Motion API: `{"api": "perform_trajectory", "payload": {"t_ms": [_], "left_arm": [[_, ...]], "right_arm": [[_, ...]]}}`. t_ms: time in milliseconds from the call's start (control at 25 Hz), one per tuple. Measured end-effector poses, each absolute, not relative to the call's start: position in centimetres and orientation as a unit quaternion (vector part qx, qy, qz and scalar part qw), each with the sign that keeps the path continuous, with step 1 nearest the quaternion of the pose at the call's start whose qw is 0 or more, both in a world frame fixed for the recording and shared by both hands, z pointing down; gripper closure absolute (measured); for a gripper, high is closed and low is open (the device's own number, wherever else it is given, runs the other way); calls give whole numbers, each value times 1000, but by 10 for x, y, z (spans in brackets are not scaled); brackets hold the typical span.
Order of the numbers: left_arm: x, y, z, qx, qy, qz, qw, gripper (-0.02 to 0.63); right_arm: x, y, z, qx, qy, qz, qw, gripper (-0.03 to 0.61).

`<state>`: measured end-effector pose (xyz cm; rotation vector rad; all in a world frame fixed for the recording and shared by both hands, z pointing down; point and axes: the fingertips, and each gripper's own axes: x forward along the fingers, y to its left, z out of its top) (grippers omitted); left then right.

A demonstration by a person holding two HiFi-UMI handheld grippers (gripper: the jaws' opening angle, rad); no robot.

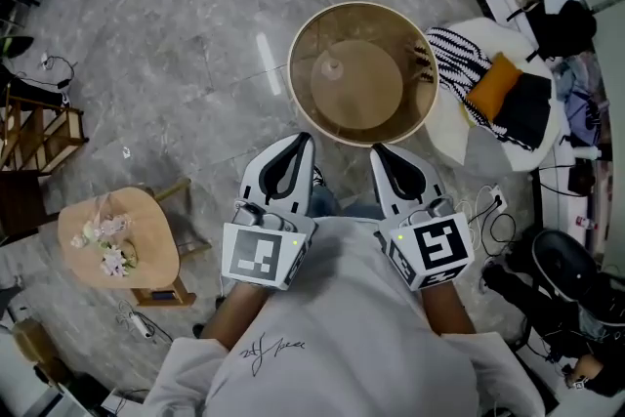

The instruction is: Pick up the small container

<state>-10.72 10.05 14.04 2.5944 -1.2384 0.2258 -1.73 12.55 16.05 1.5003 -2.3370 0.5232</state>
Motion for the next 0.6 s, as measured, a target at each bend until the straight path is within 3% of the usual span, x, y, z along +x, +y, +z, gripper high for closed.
{"api": "perform_trajectory", "payload": {"t_ms": [600], "left_arm": [[-102, 62, 161, 884, -430, 104, 150, 595]], "right_arm": [[-10, 78, 175, 495, -833, 175, 177, 561]]}}
